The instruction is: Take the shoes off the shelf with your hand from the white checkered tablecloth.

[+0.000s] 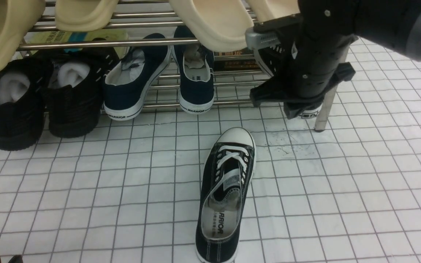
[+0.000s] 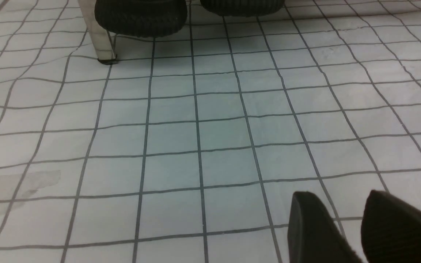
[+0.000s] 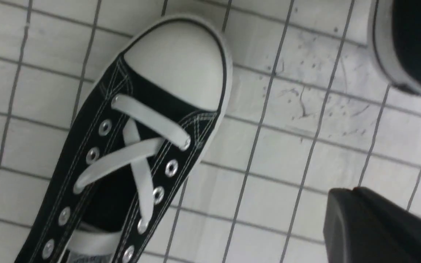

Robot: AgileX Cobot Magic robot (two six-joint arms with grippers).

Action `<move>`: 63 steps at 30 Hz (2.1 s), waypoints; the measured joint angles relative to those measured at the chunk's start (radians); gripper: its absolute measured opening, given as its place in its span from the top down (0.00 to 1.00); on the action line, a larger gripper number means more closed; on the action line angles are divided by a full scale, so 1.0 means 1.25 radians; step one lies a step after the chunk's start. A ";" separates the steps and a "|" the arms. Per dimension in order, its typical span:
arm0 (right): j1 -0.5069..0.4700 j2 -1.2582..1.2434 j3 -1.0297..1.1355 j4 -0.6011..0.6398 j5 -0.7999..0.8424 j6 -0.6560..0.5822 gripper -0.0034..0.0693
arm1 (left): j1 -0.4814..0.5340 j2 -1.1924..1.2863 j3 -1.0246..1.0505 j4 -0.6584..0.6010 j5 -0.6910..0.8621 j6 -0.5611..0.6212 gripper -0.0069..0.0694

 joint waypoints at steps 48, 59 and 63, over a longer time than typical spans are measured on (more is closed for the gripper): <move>-0.012 0.062 -0.010 -0.149 -0.062 -0.033 0.94 | 0.000 0.000 0.000 0.000 0.000 0.000 0.59; -0.012 -0.052 -0.004 -0.032 0.080 -0.075 0.94 | 0.000 0.000 0.000 0.000 0.000 0.000 0.59; -0.012 -0.092 0.021 -0.022 0.082 -0.079 0.94 | 0.000 0.000 0.000 0.000 0.000 0.000 0.59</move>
